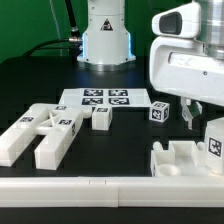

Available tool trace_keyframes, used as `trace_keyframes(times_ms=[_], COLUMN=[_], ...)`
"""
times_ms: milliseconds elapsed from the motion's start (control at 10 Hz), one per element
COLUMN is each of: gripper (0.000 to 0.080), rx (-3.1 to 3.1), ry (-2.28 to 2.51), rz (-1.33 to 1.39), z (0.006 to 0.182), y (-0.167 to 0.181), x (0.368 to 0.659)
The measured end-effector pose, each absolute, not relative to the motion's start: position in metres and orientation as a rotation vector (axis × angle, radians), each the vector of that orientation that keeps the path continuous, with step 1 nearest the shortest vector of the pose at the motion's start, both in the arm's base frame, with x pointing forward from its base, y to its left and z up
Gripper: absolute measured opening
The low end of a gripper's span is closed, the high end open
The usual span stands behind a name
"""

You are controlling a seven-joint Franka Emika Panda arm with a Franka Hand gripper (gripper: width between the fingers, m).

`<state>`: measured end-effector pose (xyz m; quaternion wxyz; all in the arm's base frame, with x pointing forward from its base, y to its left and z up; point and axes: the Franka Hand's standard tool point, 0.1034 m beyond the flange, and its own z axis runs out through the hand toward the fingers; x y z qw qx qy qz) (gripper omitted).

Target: Assemble chair

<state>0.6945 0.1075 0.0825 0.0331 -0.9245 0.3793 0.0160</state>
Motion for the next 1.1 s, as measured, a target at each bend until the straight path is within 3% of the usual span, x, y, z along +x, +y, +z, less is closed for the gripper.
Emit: trace_keyframes(times_ms=[1100], gripper=[0.0649], rx=[-3.099], ry=[-0.151], rz=[-0.042], z=[0.0800], y=[0.1128], x=[0.6947])
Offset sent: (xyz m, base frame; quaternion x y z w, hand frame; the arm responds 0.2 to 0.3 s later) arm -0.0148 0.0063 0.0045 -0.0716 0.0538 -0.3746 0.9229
